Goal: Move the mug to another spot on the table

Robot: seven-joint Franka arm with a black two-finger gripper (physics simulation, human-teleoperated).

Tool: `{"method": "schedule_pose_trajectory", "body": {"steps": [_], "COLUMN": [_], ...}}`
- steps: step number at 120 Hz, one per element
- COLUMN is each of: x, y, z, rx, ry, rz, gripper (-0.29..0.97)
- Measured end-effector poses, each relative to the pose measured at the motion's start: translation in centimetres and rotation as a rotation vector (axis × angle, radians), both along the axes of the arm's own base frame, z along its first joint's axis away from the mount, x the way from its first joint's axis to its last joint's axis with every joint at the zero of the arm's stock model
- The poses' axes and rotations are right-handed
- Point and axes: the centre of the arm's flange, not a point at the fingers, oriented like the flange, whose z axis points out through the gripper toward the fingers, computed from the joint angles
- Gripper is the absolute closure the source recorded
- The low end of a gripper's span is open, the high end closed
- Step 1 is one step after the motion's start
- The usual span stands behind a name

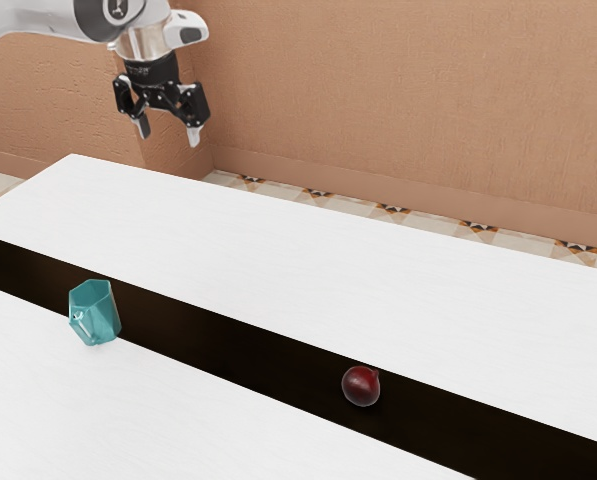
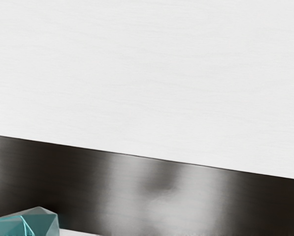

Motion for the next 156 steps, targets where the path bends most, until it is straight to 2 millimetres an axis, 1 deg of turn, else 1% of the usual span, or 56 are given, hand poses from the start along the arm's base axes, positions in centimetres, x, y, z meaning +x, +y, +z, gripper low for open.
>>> {"method": "schedule_pose_trajectory", "body": {"steps": [23, 29, 38, 49, 59, 63, 65, 71, 75, 84, 88, 94, 100, 106, 111, 125, 137, 146, 156], "x": [0.0, -0.2, -2.4, -5.1, -7.8, -8.8, -9.3, -11.1, -11.9, -13.4, -14.2, -15.6, -16.5, -16.9, -17.6, -19.7, -20.7, -21.4, -21.7], "y": [0.2, 0.2, 1.0, 2.3, 3.4, 3.4, 3.3, 2.3, 1.7, 1.2, 1.6, 3.2, 4.1, 4.7, 6.0, 8.5, 9.1, 9.9, 10.3], "z": [0.0, -0.8, -3.1, -5.0, -8.1, -9.2, -9.9, -13.1, -14.8, -17.8, -19.1, -21.7, -23.2, -24.0, -24.4, -25.7, -27.1, -28.1, -28.6], "rx": [0.0, -0.001, -0.006, -0.004, 0.038, 0.06, 0.069, 0.09, 0.106, 0.129, 0.132, 0.127, 0.122, 0.117, 0.104, 0.073, 0.069, 0.084, 0.104], "ry": [0.0, 0.013, 0.037, 0.034, 0.045, 0.045, 0.046, 0.056, 0.056, 0.052, 0.055, 0.067, 0.062, 0.051, 0.044, 0.035, 0.016, -0.018, -0.069], "rz": [0.006, 0.007, 0.018, 0.056, 0.108, 0.128, 0.135, 0.153, 0.164, 0.201, 0.23, 0.29, 0.335, 0.373, 0.422, 0.527, 0.539, 0.525, 0.482], "gripper": [0.0, 0.0, 0.0, 0.0, 0.0, 0.0, 0.0, 0.0, 0.0, 0.0, 0.0, 0.0, 0.0, 0.0, 0.0, 0.0, 0.0, 0.0, 0.0]}}
